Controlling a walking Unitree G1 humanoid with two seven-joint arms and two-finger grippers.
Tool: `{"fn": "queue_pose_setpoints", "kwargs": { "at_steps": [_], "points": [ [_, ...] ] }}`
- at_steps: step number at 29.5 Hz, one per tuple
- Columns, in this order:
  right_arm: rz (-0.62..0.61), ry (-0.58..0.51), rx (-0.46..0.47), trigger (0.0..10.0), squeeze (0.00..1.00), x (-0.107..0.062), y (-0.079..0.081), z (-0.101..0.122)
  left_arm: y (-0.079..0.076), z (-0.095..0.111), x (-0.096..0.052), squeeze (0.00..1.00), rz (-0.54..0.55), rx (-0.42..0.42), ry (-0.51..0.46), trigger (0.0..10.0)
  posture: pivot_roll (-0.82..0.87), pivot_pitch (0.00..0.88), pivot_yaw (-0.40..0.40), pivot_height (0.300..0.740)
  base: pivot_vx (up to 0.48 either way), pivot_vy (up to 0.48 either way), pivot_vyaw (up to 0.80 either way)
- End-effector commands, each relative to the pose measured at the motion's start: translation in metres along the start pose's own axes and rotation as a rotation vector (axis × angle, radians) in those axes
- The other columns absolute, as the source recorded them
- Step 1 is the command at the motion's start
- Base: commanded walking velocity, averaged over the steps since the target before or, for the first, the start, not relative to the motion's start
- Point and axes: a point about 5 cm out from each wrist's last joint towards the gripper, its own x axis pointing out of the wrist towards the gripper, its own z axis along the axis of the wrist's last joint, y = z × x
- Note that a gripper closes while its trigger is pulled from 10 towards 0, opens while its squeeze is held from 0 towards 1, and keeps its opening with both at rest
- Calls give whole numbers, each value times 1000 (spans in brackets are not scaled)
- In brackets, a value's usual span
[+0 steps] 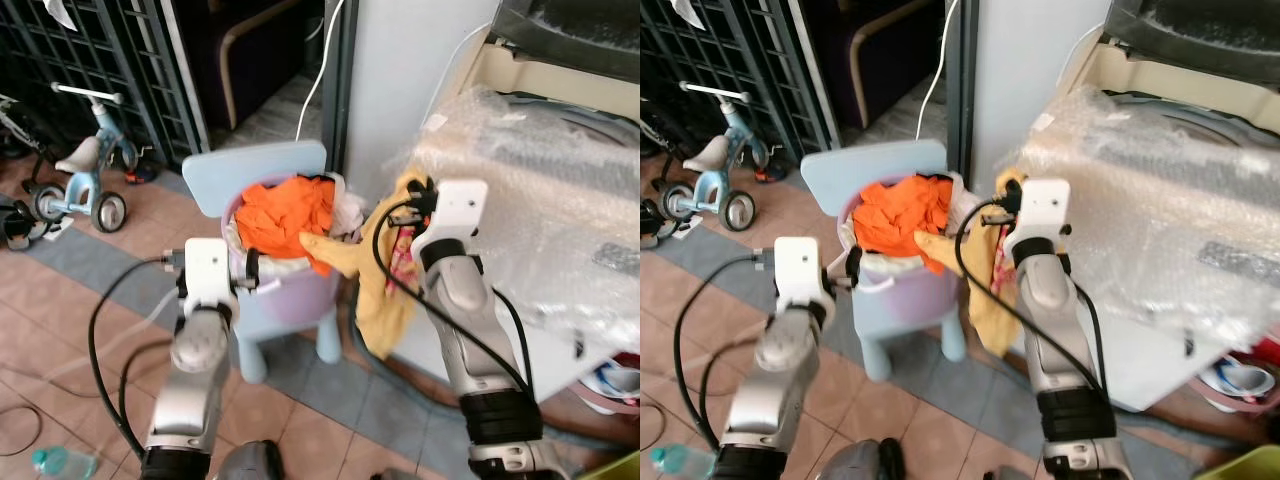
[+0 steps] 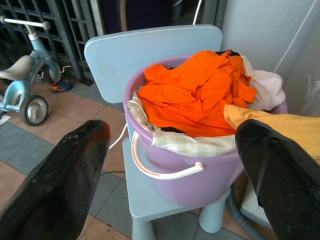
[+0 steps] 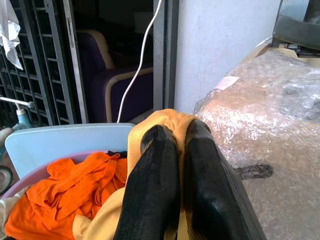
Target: Clothes washing
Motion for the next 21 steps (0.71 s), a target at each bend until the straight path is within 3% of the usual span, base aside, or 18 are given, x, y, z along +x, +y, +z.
{"fn": "queue_pose_setpoints", "kwargs": {
  "at_steps": [1, 8, 10, 15, 21],
  "points": [
    [-6, -44, -9, 10000, 0, 4, 0, 11, -2, 10, 2, 0, -36, 2, -45, 10000, -53, 11, 30, 740, 0, 0, -788],
    [-66, -141, -123, 10000, 0, 9, -16, 29, -2, 13, 0, 0, -55, -23, -63, 10000, -53, 18, 31, 740, 194, 0, -788],
    [-72, -190, -166, 10000, 0, 18, -29, 44, -3, 13, 1, 0, -70, -28, -60, 10000, -62, 16, 40, 740, 277, 0, -788],
    [-59, -212, -186, 10000, 0, 27, -40, 54, -5, 13, 3, 0, -85, -31, -61, 10000, -67, 12, 41, 740, 293, 0, -610],
    [57, -258, -188, 10000, 0, 39, -27, 66, -3, 17, 5, 0, -58, -51, -72, 10000, -53, 9, 31, 740, 326, 0, 0]
  ]
}}
